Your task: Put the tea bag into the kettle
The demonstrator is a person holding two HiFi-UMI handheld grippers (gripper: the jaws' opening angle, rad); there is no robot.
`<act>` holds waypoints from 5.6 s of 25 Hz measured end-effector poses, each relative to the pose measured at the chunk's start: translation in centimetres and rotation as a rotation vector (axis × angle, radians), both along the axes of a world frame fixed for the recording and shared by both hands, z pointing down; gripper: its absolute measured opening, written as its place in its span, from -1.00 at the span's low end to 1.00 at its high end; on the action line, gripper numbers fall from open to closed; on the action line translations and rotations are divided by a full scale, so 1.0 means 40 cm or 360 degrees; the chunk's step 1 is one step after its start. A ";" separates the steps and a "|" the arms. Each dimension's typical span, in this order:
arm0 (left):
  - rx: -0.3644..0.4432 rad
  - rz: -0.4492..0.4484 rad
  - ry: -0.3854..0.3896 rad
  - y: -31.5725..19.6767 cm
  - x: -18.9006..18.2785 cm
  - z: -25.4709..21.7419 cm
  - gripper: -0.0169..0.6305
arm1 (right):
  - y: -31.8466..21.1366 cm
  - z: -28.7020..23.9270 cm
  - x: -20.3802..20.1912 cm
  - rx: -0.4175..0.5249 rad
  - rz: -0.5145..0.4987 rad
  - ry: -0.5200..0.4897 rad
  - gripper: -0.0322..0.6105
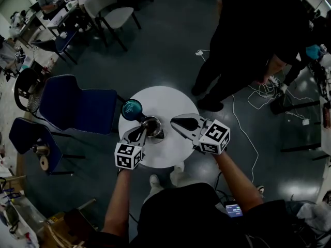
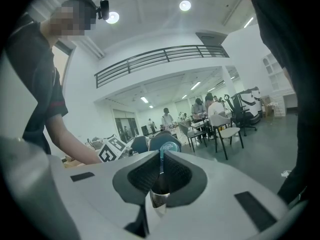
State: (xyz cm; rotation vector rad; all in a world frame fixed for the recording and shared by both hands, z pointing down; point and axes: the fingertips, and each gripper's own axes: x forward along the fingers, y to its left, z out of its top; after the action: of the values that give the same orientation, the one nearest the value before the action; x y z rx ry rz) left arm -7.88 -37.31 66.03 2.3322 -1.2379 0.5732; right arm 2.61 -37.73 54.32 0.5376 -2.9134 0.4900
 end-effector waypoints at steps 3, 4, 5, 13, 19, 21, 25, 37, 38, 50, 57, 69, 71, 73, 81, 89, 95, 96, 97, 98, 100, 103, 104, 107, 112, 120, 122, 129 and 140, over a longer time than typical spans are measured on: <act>-0.0018 0.0003 -0.0004 0.004 -0.003 0.000 -0.84 | 0.000 -0.004 -0.006 0.0002 -0.0003 0.0002 -0.79; -0.0019 0.0005 -0.0003 0.006 -0.004 -0.001 -0.84 | 0.000 -0.005 -0.008 0.0004 -0.0003 0.0003 -0.79; -0.0017 0.0003 0.0000 0.006 -0.006 -0.003 -0.84 | 0.000 -0.007 -0.010 0.0008 -0.0004 0.0003 -0.79; -0.0008 0.0026 0.0116 0.023 -0.010 -0.034 -0.85 | 0.005 -0.016 -0.027 0.0024 -0.0004 0.0010 -0.79; 0.0041 0.0091 0.0156 0.053 -0.004 -0.082 -0.89 | 0.025 -0.047 -0.035 0.0052 0.0028 -0.0003 -0.79; 0.0071 0.0111 0.0157 0.064 -0.002 -0.108 -0.90 | 0.035 -0.061 -0.040 0.0068 0.0038 -0.0002 -0.79; 0.0163 0.0116 0.0170 0.083 -0.006 -0.176 -0.90 | 0.050 -0.085 -0.056 0.0088 0.0063 -0.0007 -0.79; 0.0380 0.0155 0.0300 0.171 -0.033 -0.345 -0.90 | 0.139 -0.140 -0.110 0.0173 0.0128 -0.0005 -0.79; 0.0395 0.0161 0.0302 0.178 -0.035 -0.358 -0.90 | 0.146 -0.147 -0.115 0.0181 0.0132 -0.0002 -0.79; 0.0539 0.0249 0.0306 0.265 -0.043 -0.467 -0.90 | 0.233 -0.221 -0.127 0.0284 0.0264 -0.0020 -0.79; 0.0591 0.0279 0.0319 0.321 -0.075 -0.496 -0.90 | 0.291 -0.245 -0.162 0.0322 0.0319 -0.0034 -0.79; 0.0602 0.0343 0.0336 0.428 -0.157 -0.512 -0.90 | 0.391 -0.273 -0.253 0.0356 0.0392 -0.0012 -0.79; 0.0602 0.0344 0.0348 0.442 -0.172 -0.509 -0.90 | 0.406 -0.272 -0.269 0.0366 0.0415 -0.0014 -0.79; 0.0601 0.0352 0.0358 0.458 -0.182 -0.505 -0.90 | 0.422 -0.272 -0.284 0.0376 0.0432 -0.0013 -0.79; 0.0597 0.0370 0.0405 0.493 -0.228 -0.495 -0.90 | 0.461 -0.261 -0.328 0.0385 0.0477 0.0033 -0.79; 0.0588 0.0420 0.0425 0.517 -0.225 -0.488 -0.90 | 0.492 -0.258 -0.321 0.0387 0.0553 0.0033 -0.79; 0.0587 0.0431 0.0445 0.535 -0.213 -0.494 -0.90 | 0.511 -0.257 -0.304 0.0390 0.0582 0.0031 -0.79; 0.0587 0.0433 0.0443 0.538 -0.213 -0.497 -0.90 | 0.514 -0.260 -0.303 0.0391 0.0587 0.0030 -0.79; 0.0588 0.0436 0.0440 0.540 -0.210 -0.499 -0.90 | 0.516 -0.262 -0.300 0.0394 0.0590 0.0029 -0.79; 0.0590 0.0438 0.0436 0.542 -0.206 -0.498 -0.90 | 0.517 -0.262 -0.297 0.0399 0.0590 0.0028 -0.79; 0.0598 0.0439 0.0433 0.545 -0.194 -0.495 -0.90 | 0.521 -0.261 -0.286 0.0410 0.0589 0.0028 -0.79; 0.0608 0.0434 0.0433 0.555 -0.173 -0.503 -0.90 | 0.534 -0.267 -0.265 0.0419 0.0582 0.0031 -0.80; 0.0610 0.0432 0.0433 0.559 -0.166 -0.508 -0.90 | 0.539 -0.271 -0.258 0.0420 0.0579 0.0032 -0.80; 0.0615 0.0428 0.0434 0.574 -0.147 -0.523 -0.90 | 0.551 -0.286 -0.237 0.0425 0.0580 0.0029 -0.81; 0.0629 0.0426 0.0434 0.609 -0.105 -0.540 -0.90 | 0.585 -0.303 -0.197 0.0438 0.0568 0.0023 -0.82; 0.0639 0.0399 0.0425 0.679 -0.047 -0.550 -0.90 | 0.660 -0.307 -0.145 0.0447 0.0530 0.0033 -0.83; 0.0644 0.0395 0.0426 0.695 -0.032 -0.568 -0.90 | 0.677 -0.323 -0.133 0.0448 0.0521 0.0031 -0.83; 0.0658 0.0389 0.0422 0.769 0.009 -0.595 -0.90 | 0.747 -0.353 -0.092 0.0467 0.0512 0.0022 -0.83; 0.0681 0.0362 0.0403 0.878 0.103 -0.608 -0.90 | 0.857 -0.368 0.003 0.0487 0.0484 -0.0004 -0.83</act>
State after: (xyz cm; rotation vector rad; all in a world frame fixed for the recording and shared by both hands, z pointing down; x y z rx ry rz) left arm -3.77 -2.19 41.69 2.8170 -1.0639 0.0723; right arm 2.71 -3.45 39.60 1.0297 -2.9359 0.0708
